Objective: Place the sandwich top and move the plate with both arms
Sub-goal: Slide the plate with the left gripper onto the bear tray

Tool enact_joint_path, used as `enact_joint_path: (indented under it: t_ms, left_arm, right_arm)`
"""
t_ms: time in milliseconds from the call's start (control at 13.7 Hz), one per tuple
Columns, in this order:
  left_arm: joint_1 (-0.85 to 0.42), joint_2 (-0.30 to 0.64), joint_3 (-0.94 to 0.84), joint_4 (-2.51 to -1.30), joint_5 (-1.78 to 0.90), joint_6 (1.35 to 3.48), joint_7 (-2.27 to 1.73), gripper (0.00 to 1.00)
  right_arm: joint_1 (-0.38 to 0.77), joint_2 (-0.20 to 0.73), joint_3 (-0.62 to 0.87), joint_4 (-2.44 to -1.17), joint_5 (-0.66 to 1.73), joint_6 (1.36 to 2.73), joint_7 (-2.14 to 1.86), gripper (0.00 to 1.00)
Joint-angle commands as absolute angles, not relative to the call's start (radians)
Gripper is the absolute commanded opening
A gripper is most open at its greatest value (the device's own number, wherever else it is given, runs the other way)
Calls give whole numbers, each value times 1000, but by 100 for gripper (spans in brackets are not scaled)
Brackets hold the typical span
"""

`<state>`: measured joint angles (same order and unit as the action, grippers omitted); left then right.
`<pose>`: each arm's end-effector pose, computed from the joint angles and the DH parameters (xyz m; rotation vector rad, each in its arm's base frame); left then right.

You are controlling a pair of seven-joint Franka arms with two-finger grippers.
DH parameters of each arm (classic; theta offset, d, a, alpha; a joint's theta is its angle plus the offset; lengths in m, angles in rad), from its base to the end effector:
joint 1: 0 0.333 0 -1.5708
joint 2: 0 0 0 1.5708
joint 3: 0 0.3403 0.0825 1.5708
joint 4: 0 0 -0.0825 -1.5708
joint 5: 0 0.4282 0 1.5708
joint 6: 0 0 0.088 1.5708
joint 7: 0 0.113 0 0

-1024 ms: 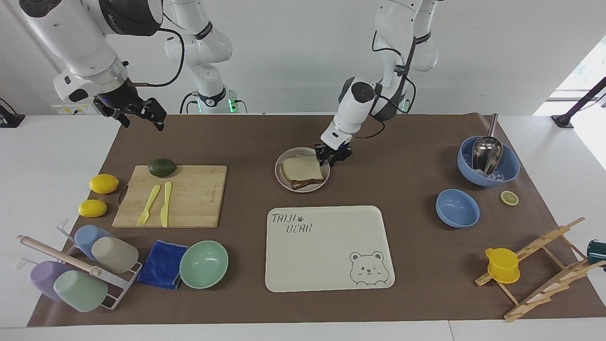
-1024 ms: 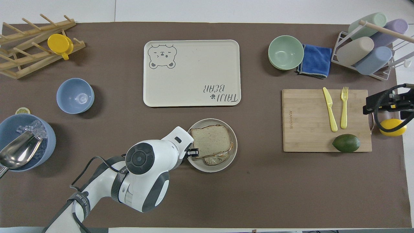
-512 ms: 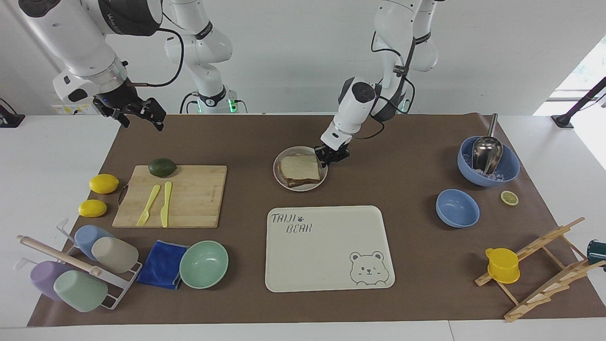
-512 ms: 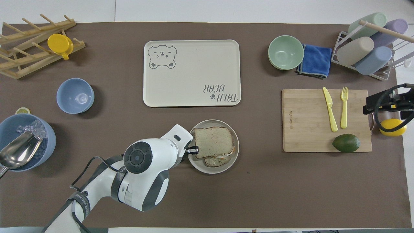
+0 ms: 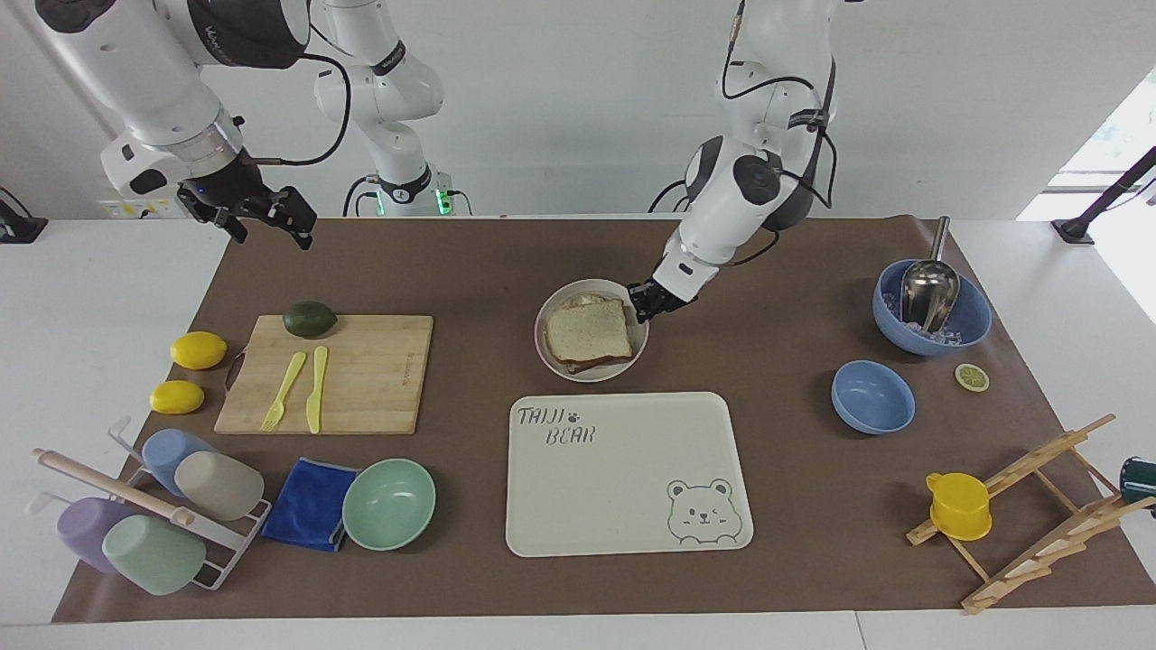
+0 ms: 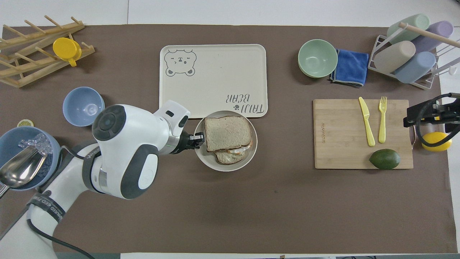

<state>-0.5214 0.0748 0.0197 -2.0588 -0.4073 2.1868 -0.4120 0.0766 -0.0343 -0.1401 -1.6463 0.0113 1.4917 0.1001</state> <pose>0.5265 -0.3076 0.4022 2.8062 0.1951 -0.1438 0.5748 -0.0365 0.6178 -3.1116 0.2542 0.1890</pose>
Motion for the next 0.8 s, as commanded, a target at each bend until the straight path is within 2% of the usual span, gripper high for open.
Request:
enact_joint_path:
  t_ms: [0, 146, 439, 732]
  left_arm:
    - [-460, 143, 15, -1913, -423, 2115, -397, 0]
    - [-427, 187, 18, -1858, -423, 2131, -400, 0]
    - [-362, 417, 18, -1579, -423, 2108, -403, 0]
    - [-344, 575, 25, -1464, -411, 2143, -405, 0]
  right_arm:
    - [58, -51, -130, -1655, 31, 1485, 78, 100]
    - [58, -51, -130, -1655, 31, 1485, 78, 100]
    - [58, -51, -130, -1655, 31, 1485, 78, 100]
    - [58, -51, -130, -1655, 31, 1485, 78, 100]
